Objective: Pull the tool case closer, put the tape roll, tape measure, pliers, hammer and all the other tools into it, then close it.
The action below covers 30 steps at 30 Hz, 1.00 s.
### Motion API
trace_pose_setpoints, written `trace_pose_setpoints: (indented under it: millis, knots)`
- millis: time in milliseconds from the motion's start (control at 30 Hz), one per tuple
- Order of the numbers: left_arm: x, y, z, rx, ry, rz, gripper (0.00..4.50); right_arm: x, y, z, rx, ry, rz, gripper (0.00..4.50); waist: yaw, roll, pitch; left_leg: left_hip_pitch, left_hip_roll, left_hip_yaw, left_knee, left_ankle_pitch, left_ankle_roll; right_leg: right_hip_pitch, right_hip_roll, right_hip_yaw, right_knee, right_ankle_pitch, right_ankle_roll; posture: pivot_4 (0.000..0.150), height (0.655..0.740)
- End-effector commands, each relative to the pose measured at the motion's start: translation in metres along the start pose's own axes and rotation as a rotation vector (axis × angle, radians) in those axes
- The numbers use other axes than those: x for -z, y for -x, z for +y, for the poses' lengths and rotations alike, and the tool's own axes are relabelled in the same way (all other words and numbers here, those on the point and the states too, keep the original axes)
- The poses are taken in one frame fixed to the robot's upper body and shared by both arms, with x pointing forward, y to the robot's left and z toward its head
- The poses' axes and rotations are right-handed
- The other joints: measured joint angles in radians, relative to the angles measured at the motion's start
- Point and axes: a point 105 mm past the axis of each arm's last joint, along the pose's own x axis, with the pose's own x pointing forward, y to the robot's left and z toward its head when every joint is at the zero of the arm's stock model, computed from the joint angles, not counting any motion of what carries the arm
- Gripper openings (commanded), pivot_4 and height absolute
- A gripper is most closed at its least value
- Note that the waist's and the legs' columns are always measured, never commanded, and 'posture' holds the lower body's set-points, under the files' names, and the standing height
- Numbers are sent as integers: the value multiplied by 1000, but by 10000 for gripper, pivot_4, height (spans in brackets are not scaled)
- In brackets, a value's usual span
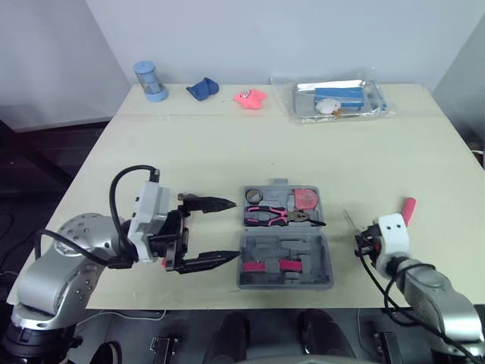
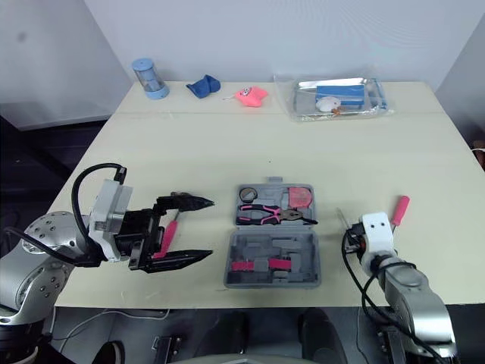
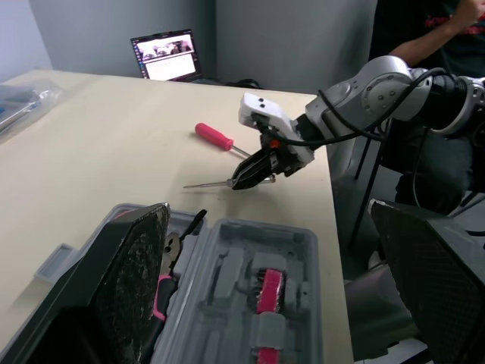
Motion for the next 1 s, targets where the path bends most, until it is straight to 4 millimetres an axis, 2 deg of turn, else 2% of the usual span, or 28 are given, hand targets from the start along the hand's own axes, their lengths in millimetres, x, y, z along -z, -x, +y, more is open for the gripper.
trace_pose_setpoints:
  millis: [33, 167, 400, 467, 733, 933, 1000]
  knots:
    - [-7, -4, -5, 57, -30, 1, 45000, -1, 10, 6, -1, -53, -26, 147, 0, 0, 0, 0, 0, 0, 0, 0, 0, 0, 0, 0, 0, 0, 0, 1500, 7400]
    - [-8, -6, -5, 87, -32, 12, 45000, 6, 7, 15, -6, -171, 0, 147, -2, 0, 0, 1, 0, 1, 0, 0, 0, 0, 0, 1, 1, 0, 0, 1500, 7400]
    - [-10, -8, -5, 102, -30, 16, 45000, 11, -3, 18, -12, -185, 12, 147, -2, 0, 0, 1, 0, 1, 0, 0, 0, 0, 0, 1, 1, 0, 0, 1500, 7400]
    - [-11, -8, -5, 102, -29, 17, 45000, 13, -3, 19, -19, -178, 16, 10335, -2, 0, 0, 1, 0, 1, 0, 0, 0, 0, 0, 1, 1, 0, 0, 1500, 7400]
    - [-9, -3, -4, 91, -12, 27, 45000, 5, 5, 8, -28, -73, -38, 44382, 2, 0, 0, 1, 0, 1, 1, 0, 0, 0, 0, 1, 1, 0, 0, 1500, 7400]
    - [-6, -2, -3, 86, -5, 25, 45000, -8, 19, -7, -56, 35, -93, 44794, -1, 0, 0, 1, 0, 1, 1, 0, 0, 0, 0, 1, 1, 0, 0, 1500, 7400]
    - [-6, -2, -2, 83, -3, 21, 45000, -18, 24, -11, -137, 109, -123, 44794, -1, 0, 0, 1, 0, 2, 1, 0, 0, 0, 0, 1, 1, 0, 0, 1500, 7400]
